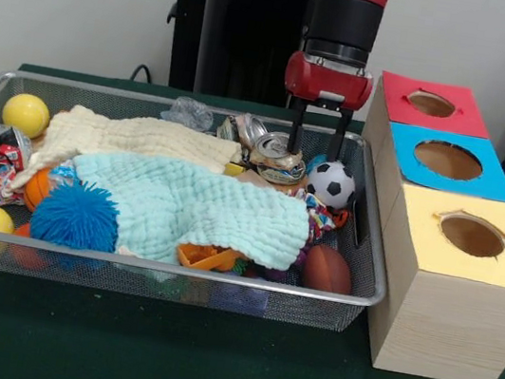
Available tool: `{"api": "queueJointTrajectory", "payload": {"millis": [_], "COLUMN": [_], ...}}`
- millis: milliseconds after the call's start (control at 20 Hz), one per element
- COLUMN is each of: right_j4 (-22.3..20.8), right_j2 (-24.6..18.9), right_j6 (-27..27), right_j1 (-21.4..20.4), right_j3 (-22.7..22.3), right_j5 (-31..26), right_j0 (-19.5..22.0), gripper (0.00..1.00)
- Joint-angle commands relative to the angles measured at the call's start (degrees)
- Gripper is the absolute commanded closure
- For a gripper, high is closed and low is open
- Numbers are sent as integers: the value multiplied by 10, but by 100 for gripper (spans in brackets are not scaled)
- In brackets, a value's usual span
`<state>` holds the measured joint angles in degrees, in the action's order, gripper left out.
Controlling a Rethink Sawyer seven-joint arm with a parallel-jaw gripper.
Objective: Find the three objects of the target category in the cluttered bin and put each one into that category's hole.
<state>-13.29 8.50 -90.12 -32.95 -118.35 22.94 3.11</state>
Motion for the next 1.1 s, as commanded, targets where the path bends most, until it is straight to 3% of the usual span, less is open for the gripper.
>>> {"api": "queueJointTrajectory", "payload": {"millis": [50,550,850,1100], "right_j4": [12,1,31,13], "right_j2": [-27,-48,-44,-68], "right_j6": [-123,-122,-129,-133], "right_j1": [6,-15,3,11], "right_j3": [54,48,54,53], "right_j5": [51,40,60,62], "right_j0": [39,72,60,69], "gripper": [0,0,0,0]}}
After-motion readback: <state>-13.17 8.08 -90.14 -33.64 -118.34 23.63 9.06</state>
